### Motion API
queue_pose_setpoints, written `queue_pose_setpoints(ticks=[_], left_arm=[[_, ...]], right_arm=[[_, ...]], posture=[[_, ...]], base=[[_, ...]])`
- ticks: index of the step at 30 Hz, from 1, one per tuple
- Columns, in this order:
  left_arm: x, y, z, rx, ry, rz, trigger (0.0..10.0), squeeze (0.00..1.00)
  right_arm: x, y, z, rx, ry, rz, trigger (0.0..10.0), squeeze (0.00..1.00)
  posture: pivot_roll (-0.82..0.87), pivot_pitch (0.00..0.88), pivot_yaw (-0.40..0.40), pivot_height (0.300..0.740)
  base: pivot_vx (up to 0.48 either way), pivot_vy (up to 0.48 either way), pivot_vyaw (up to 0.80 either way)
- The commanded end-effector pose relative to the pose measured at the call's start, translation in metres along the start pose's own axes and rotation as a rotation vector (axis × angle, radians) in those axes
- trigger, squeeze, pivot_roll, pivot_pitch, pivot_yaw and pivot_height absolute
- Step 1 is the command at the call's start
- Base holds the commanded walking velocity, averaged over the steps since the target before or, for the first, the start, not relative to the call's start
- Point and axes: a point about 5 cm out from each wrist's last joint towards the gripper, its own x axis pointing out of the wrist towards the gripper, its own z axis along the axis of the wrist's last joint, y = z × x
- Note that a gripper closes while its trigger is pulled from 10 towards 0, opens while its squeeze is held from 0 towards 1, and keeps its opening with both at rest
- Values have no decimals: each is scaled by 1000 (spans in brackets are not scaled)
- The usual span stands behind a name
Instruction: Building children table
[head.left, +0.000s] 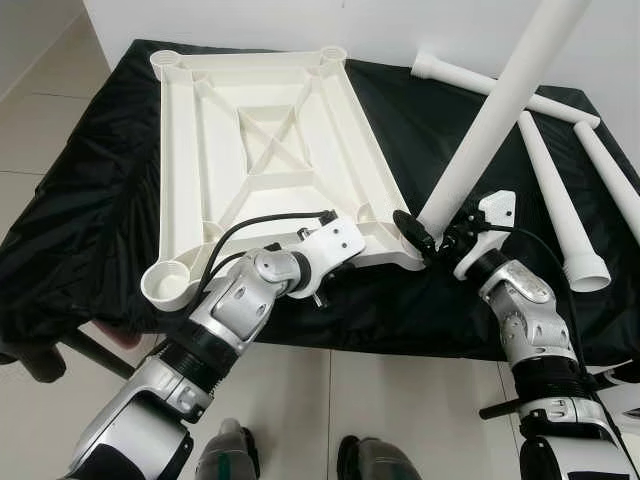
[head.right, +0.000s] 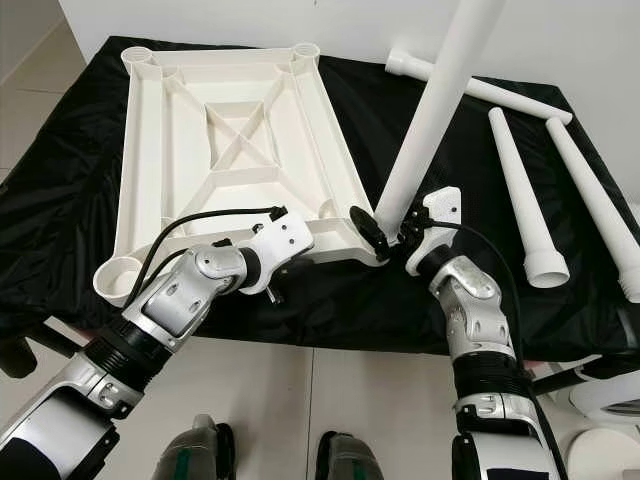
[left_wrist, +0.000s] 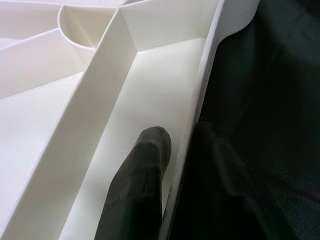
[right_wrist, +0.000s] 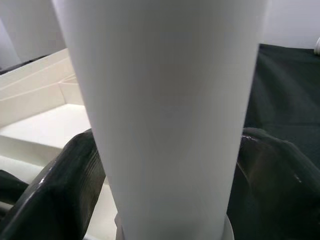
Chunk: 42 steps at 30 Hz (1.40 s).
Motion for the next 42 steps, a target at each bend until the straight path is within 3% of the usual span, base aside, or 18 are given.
queue_pose_setpoints(ticks=[1,21,22,24,25,42], left_arm=[[2,-8,6,31,-19,-53,10000,0],[2,-6,7,30,-20,-51,10000,0],[2,-6,7,30,-21,-51,10000,0],[2,-5,7,31,-21,-51,10000,0],[2,-5,8,31,-21,-49,10000,0],[2,-5,8,26,-23,-42,10000,0]], right_arm=[[-2,-4,1,2,-8,-10,0,0],[-2,6,-1,39,-43,-7,0,0],[-1,7,-1,37,-42,-13,4039,0],[-1,8,-1,36,-42,-17,4039,0],[0,10,-2,38,-36,-30,10000,0],[12,27,0,12,-56,-320,10000,0]], posture=[[-4,79,-33,740],[-10,93,-31,740],[-10,94,-31,740],[-10,94,-31,740],[-10,95,-32,740],[-11,96,-40,740]], base=[[0,0,0],[0,0,0],[0,0,0],[0,0,0],[0,0,0],[0,0,0]])
